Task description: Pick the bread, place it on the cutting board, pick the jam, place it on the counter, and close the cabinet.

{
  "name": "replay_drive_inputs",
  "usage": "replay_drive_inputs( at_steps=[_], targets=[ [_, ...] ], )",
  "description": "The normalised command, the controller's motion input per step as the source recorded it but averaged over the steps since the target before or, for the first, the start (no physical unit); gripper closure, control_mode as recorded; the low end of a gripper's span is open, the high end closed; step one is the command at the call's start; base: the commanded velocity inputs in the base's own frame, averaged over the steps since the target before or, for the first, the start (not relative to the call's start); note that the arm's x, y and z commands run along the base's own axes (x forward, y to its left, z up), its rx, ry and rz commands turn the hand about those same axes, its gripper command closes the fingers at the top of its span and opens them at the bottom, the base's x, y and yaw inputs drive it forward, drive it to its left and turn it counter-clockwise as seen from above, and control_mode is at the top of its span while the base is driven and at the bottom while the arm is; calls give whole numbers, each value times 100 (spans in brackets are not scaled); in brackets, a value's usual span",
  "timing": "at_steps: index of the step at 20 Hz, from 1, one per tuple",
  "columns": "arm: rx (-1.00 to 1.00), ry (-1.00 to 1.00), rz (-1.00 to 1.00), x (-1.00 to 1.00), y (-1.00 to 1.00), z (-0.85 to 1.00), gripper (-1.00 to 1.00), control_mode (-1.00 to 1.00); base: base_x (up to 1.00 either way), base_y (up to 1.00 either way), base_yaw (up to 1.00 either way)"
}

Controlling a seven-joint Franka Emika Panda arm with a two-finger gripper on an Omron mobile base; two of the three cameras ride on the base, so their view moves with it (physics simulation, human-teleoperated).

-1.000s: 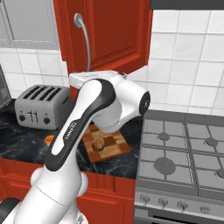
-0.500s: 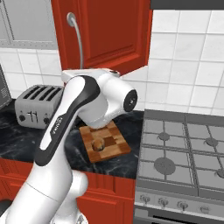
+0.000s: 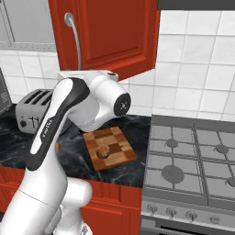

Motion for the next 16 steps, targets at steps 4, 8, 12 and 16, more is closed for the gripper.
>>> replay_drive_inputs(
  at_steps=[4,8,12,16],
  targets=[
    [0,-2,-7,14,22,0,-100,-100,0,0,0],
    [0,-1,-7,15,22,0,-100,-100,0,0,0],
    [0,-1,-8,17,22,0,-100,-100,0,0,0],
    [0,0,-8,19,23,0,-100,-100,0,0,0]
  ],
)
